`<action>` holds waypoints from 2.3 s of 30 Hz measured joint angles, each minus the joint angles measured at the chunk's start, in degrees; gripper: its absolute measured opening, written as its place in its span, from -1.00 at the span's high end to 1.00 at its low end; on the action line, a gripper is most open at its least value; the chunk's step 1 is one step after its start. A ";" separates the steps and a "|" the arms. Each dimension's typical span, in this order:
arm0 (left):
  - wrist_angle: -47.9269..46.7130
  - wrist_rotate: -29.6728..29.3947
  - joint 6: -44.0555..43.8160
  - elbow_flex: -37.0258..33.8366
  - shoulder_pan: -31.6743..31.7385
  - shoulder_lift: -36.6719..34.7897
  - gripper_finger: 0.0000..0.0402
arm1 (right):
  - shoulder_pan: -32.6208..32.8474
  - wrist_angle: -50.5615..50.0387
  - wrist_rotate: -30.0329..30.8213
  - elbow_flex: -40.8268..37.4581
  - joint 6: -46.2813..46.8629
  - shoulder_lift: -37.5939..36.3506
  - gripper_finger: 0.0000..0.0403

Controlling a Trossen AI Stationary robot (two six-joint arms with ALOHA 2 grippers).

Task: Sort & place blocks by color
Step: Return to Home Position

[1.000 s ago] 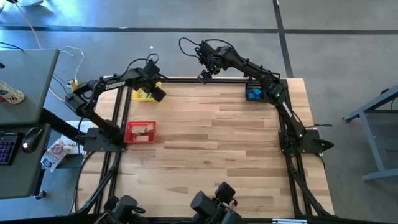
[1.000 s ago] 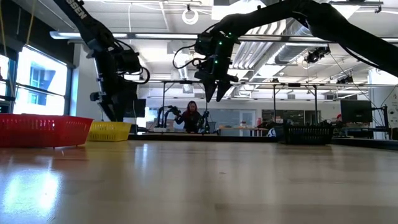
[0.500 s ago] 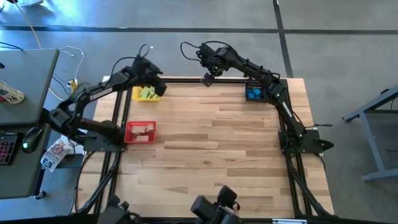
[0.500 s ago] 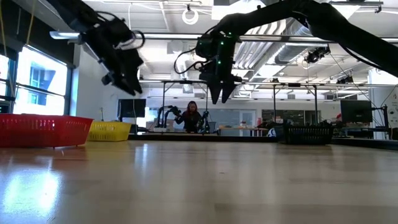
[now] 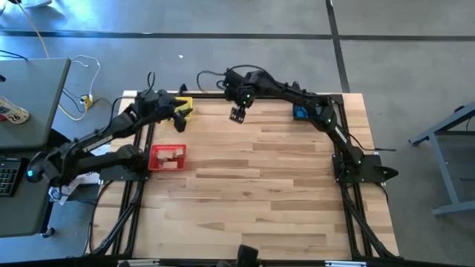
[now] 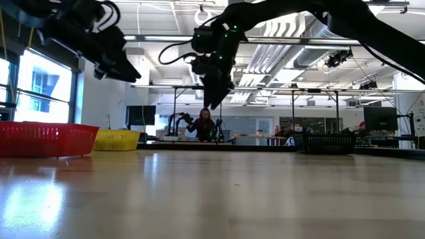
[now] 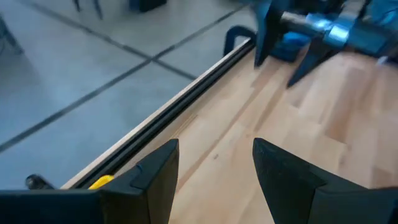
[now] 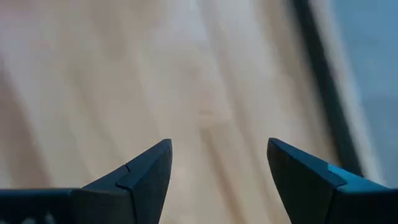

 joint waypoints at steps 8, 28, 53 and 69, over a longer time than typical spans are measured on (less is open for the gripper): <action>1.61 0.06 -3.70 -8.80 -5.28 -15.66 0.05 | 1.24 0.37 -3.48 -10.21 2.73 -0.38 -0.24; 8.83 0.02 -8.29 -23.40 -13.36 -40.27 0.06 | 1.85 38.49 -1.71 -62.02 8.89 -39.75 -0.24; 8.09 -2.17 4.04 -24.57 -16.36 -43.14 0.06 | 2.64 70.33 -4.27 -113.95 19.12 -104.66 -0.24; 7.81 -2.15 4.07 -24.57 -16.36 -43.09 0.06 | 6.22 90.15 -4.24 -132.49 19.95 -114.75 -0.24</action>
